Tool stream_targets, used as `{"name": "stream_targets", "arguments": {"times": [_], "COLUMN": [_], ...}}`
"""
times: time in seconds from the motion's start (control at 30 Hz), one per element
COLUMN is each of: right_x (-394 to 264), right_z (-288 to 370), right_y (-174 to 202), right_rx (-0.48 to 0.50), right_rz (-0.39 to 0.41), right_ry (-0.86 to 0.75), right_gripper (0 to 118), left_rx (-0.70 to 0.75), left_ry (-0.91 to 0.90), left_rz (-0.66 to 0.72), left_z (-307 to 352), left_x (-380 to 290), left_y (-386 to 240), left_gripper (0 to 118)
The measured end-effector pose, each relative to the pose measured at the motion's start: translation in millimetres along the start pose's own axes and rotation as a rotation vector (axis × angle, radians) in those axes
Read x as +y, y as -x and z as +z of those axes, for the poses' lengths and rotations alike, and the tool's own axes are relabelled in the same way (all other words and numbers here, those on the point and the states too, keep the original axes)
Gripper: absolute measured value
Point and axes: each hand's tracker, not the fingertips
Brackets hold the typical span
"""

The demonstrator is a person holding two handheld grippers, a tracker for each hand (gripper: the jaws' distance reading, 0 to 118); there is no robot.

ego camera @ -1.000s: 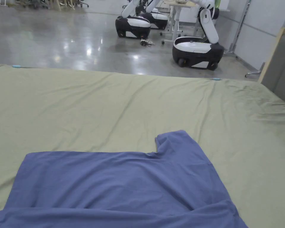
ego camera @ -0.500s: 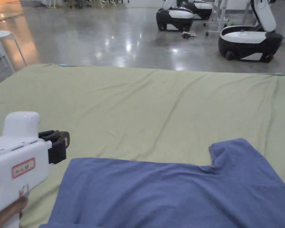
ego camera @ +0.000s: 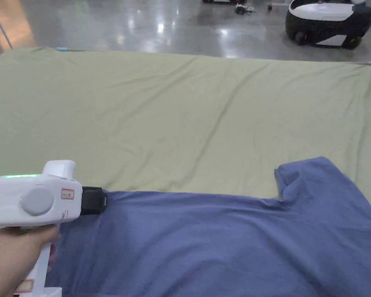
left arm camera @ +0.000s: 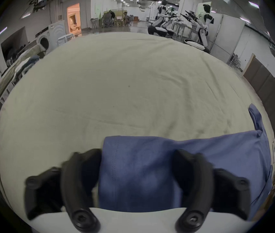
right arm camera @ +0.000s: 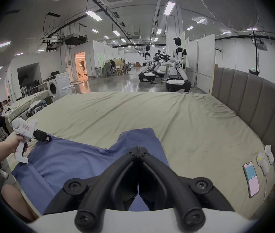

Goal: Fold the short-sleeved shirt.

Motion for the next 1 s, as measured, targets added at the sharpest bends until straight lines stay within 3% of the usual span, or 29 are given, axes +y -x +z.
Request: {"name": "stream_targets", "arguments": {"times": [0.1, 0.23, 0.27, 0.3, 0.37, 0.4, 0.53, 0.57, 0.6, 0.67, 0.77, 1.0], "right_x": [0.6, 9.3, 11.3, 12.5, 11.8, 10.5, -1.9, -7.7, -12.9, -23.6, -14.6, 14.2], "right_z": [-22.0, -73.9, -89.3, -103.9, -142.2, -158.2, -204.8, -213.3, -218.8, -218.7, -202.1, -124.1], "right_y": [-7.2, -34.1, -42.2, -47.8, -58.0, -62.9, -77.5, -80.3, -82.5, -79.4, -73.4, -72.2], "right_rx": [0.003, -0.003, 0.033, 0.014, -0.034, -0.034, -0.039, -0.060, -0.066, -0.066, -0.055, 0.006], "right_rz": [0.013, -0.057, -0.055, -0.047, -0.020, -0.026, -0.132, -0.127, -0.117, -0.113, -0.134, -0.076], "right_ry": [0.049, 0.246, 0.291, 0.318, 0.385, 0.432, 0.504, 0.533, 0.558, 0.603, 0.557, 0.381], "right_gripper": [0, 1, 2, 26, 92, 105, 95, 83, 39, 0, 0, 0], "left_rx": [-0.032, -0.051, -0.065, -0.086, -0.106, -0.107, -0.108, -0.107, -0.105, -0.096, -0.109, -0.136], "left_ry": [-0.019, -0.035, -0.060, -0.075, -0.093, -0.099, -0.111, -0.112, -0.113, -0.141, -0.134, -0.185], "left_rz": [-0.037, -0.075, -0.064, -0.051, -0.047, -0.053, -0.080, -0.082, -0.083, -0.087, -0.071, -0.080], "left_z": [13.6, 37.3, 42.4, 49.0, 61.0, 59.0, 63.3, 63.0, 62.8, 69.0, 72.7, 128.0], "left_x": [-2.8, -3.1, -3.1, -1.5, 1.1, 2.9, 2.3, 1.3, 0.3, -4.5, -4.0, -12.9], "left_y": [-8.0, -5.1, -2.4, -1.6, -2.1, -0.8, 0.9, 1.7, 2.4, 1.1, 4.0, 5.3], "left_gripper": [5, 3, 3, 3, 3, 3, 3, 3, 3, 3, 3, 3]}}
